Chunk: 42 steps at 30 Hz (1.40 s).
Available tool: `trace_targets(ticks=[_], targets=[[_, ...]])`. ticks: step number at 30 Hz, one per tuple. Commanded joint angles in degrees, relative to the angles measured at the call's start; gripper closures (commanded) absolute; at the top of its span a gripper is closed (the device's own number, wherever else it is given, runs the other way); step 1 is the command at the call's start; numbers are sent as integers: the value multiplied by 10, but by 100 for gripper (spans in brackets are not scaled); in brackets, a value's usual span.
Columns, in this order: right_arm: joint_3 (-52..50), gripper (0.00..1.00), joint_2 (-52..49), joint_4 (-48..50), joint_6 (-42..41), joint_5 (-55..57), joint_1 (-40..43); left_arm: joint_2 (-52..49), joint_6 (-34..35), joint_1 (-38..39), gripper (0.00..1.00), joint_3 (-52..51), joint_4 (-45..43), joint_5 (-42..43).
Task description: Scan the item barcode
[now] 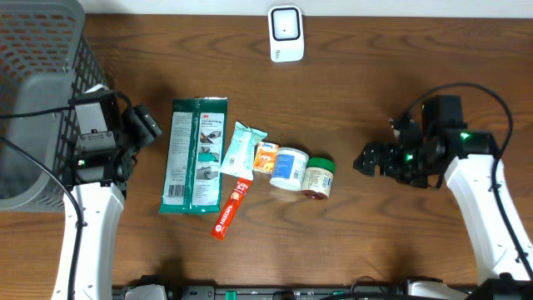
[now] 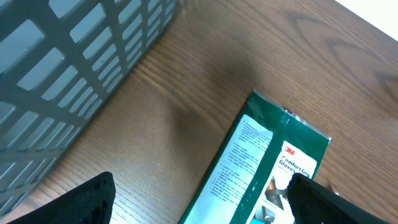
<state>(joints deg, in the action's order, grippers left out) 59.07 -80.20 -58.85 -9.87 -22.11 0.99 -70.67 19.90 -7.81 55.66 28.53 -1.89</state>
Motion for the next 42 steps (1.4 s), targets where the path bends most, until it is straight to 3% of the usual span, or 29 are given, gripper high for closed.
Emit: trace_targets(ticks=[1, 36, 42], targets=[[-32, 1, 0, 20, -24, 1, -7, 6, 3, -2, 12, 16, 2, -7], [-53, 1, -61, 37, -34, -33, -13, 6, 3, -2, 12, 16, 2, -7], [-66, 1, -61, 76, -61, -69, -26, 6, 3, -2, 12, 16, 2, -7]])
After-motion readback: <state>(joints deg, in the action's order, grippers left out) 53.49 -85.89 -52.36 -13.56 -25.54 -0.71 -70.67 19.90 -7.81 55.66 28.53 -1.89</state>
